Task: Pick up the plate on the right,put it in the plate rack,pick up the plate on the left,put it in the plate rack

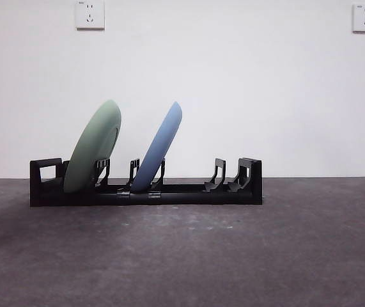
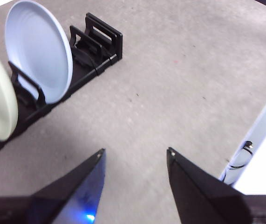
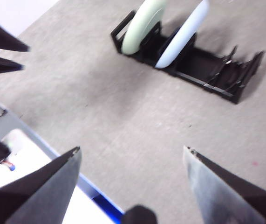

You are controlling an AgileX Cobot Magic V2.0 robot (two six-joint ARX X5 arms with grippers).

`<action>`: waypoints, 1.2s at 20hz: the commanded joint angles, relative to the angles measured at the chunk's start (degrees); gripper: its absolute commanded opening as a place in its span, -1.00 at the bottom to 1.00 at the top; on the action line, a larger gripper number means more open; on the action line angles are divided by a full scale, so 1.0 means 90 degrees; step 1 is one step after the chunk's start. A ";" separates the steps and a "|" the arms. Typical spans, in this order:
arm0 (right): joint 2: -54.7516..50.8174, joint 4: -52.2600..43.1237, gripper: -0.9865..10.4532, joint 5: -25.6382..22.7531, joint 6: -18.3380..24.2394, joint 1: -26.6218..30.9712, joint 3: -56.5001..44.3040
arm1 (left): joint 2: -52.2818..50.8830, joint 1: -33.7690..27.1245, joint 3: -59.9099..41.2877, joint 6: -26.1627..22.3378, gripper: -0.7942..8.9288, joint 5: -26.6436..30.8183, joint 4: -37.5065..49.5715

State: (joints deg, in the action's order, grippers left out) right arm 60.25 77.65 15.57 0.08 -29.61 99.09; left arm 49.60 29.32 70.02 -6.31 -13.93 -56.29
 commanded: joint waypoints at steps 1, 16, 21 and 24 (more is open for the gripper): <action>-0.0017 0.0143 -0.17 0.0085 0.0068 -0.0002 -0.0282 | -0.0333 0.0017 -0.0041 0.0092 -0.38 0.0002 -0.0206; -0.0015 0.0143 -0.85 0.0629 0.0522 -0.0002 -0.1095 | -0.0410 0.0017 -0.0041 0.0131 -0.85 0.0002 -0.0306; -0.0012 0.0141 -0.82 0.0556 0.0141 0.0000 -0.1088 | -0.0367 0.0015 -0.0041 0.0131 -0.84 0.0010 -0.0308; 0.0029 0.0141 -0.82 0.0546 0.0185 0.0000 -0.1088 | -0.0311 0.0015 -0.0041 0.0131 -0.84 0.0010 -0.0304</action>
State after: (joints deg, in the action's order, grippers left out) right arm 60.36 77.65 20.53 2.20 -29.61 89.76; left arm 46.72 29.32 70.00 -5.67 -13.91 -59.27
